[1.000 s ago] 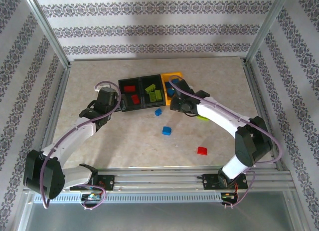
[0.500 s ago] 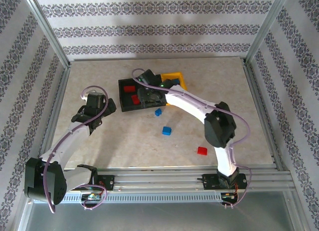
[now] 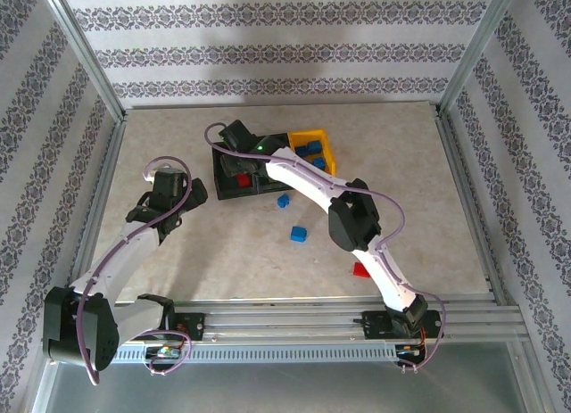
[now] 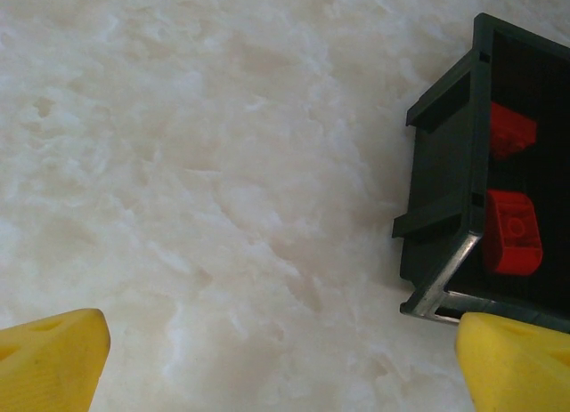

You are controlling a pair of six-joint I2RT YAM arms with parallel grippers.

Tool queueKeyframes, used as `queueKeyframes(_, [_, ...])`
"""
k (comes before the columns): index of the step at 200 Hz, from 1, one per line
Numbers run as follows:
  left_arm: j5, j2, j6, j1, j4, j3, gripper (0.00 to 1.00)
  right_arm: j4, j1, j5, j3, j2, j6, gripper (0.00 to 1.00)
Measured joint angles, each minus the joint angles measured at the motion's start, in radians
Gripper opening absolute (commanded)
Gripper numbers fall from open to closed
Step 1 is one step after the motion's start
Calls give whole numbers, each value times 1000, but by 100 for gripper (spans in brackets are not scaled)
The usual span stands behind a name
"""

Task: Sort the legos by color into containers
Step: Place the lego in the container.

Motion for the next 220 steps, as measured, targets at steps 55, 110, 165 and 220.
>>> queueKeyframes(55, [20,0,-1,5,1,-1,100,-22,0,-3,112,84,-24,61])
queueKeyframes(110, [37,0,-8,5,1,-1,100,-48,0,-20,155,105,-40,76])
queueKeyframes(165, [38,0,-8,5,1,-1,100,-56,0,-20,162,105,-44,80])
queueKeyframes(220, [38,-3,-7,5,1,-1,100,-57,-1,-19,44,8,-1,80])
